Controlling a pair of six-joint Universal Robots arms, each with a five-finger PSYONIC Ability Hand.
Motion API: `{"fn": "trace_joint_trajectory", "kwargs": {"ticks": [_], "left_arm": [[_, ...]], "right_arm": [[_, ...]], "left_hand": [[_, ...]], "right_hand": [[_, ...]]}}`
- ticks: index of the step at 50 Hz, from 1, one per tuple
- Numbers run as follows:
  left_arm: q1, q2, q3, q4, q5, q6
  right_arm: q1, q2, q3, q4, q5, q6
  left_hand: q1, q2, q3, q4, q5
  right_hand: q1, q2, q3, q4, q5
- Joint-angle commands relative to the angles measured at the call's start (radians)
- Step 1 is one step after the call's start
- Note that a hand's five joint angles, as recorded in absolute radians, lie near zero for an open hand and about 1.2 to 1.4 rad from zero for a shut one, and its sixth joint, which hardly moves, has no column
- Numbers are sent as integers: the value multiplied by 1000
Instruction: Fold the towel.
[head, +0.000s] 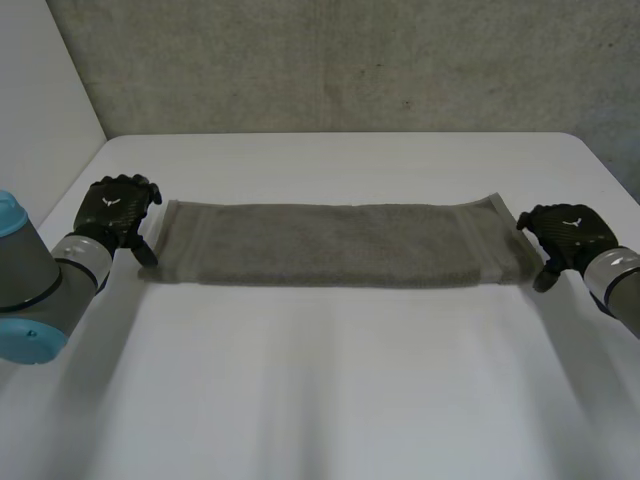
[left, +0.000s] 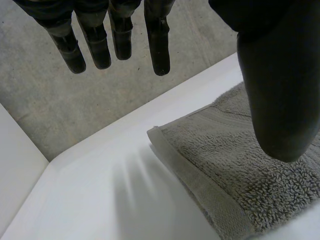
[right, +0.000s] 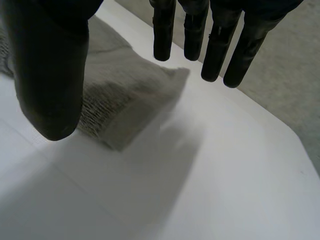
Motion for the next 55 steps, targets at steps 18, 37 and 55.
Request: {"fn": "trace_joint_trajectory", "kwargs": {"ticks": [18, 37, 55], "left_arm": [[-7, -4, -6, 13, 3, -1], [-9, 4, -12, 18, 1, -1], [-12, 30, -27, 18, 1, -55]], "right_arm": [[33, 111, -57, -43, -26, -10], [-176, 8, -104, 20, -18, -111], [273, -9, -451, 268, 208, -203]], "left_hand": [[-42, -40, -38, -46, -22], [-48, -45, -44, -52, -28], [-51, -48, -47, -55, -31]], "right_hand": [[816, 822, 815, 810, 793], [1015, 1022, 1014, 1009, 993], [1015, 1022, 1014, 1009, 993]]}}
